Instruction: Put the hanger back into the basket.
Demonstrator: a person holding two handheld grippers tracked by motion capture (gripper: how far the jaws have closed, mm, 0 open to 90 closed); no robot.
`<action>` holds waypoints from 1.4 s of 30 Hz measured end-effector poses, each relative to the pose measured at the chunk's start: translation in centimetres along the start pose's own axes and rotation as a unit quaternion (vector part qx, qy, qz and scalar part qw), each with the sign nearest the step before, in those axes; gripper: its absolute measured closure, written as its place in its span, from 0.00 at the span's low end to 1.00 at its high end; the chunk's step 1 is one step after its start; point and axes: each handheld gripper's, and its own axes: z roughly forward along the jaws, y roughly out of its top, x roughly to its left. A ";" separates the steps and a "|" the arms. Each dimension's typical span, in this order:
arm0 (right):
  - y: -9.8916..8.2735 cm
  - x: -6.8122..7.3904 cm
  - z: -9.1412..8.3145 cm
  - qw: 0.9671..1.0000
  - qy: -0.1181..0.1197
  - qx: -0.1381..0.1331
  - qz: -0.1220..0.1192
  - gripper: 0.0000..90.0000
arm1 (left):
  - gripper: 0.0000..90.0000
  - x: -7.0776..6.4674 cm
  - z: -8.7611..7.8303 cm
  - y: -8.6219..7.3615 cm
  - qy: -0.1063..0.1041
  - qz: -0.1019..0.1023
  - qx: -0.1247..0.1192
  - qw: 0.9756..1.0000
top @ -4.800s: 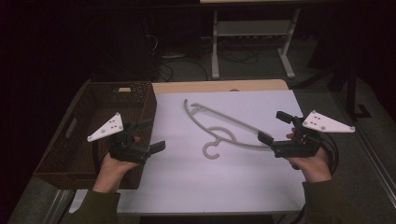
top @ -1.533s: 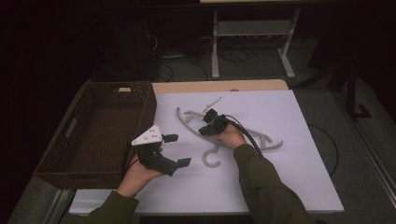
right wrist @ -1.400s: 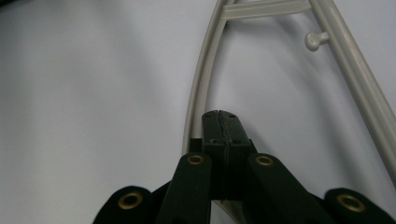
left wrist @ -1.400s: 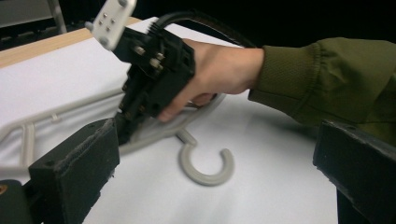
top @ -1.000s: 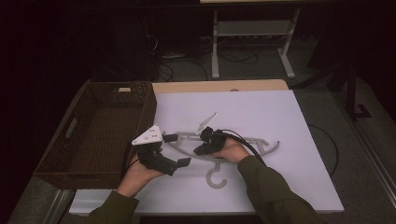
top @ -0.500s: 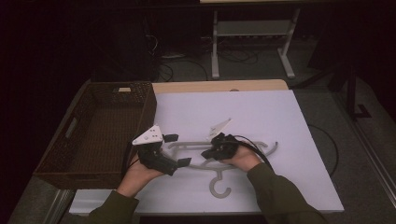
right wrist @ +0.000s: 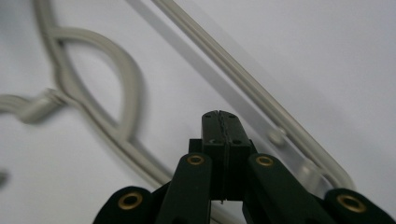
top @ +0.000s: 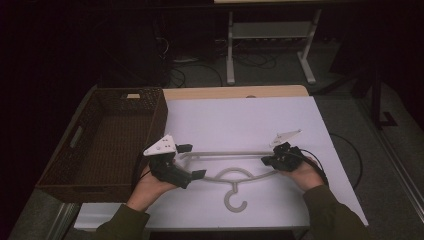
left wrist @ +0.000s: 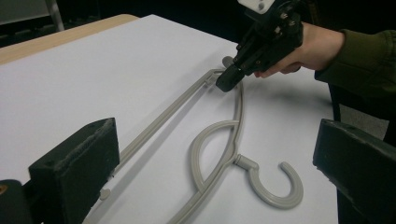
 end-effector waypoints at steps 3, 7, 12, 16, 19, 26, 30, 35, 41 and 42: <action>-0.2 -0.7 0.4 1.000 -0.014 0.006 0.012 1.00 | 0.00 0.0 0.0 0.0 -0.001 0.000 0.000 1.000; -0.1 -1.5 0.9 0.999 -0.031 0.014 0.012 1.00 | 0.00 0.1 0.0 -0.1 0.000 -0.001 -0.001 1.000; 0.3 -2.4 1.2 0.999 -0.037 0.004 0.032 1.00 | 0.00 0.1 0.0 -0.1 0.002 -0.004 0.000 1.000; 1.0 -3.6 1.6 0.998 -0.056 0.002 0.034 1.00 | 0.00 0.1 0.1 -0.2 0.002 -0.004 0.001 1.000; 1.7 -4.5 2.1 0.997 -0.059 -0.005 0.042 1.00 | 0.00 0.1 0.2 -0.2 0.001 -0.005 0.002 1.000; 3.5 -6.1 3.8 0.996 -0.078 -0.017 0.040 1.00 | 0.00 0.2 0.3 -0.2 0.000 -0.004 0.003 1.000; 3.8 -6.0 3.8 0.995 -0.080 -0.028 0.051 1.00 | 0.00 0.2 0.4 -0.2 -0.003 -0.004 0.003 1.000; 4.1 -3.6 2.5 0.997 -0.039 -0.045 0.039 1.00 | 0.00 0.2 0.3 -0.2 0.000 -0.003 0.003 1.000; 5.1 1.3 3.3 0.999 0.028 -0.041 -0.012 1.00 | 0.00 0.2 0.3 -0.1 0.002 -0.004 0.001 1.000; 5.2 2.1 3.7 0.998 0.042 -0.038 -0.018 1.00 | 0.00 0.2 0.3 -0.2 0.003 -0.005 0.001 1.000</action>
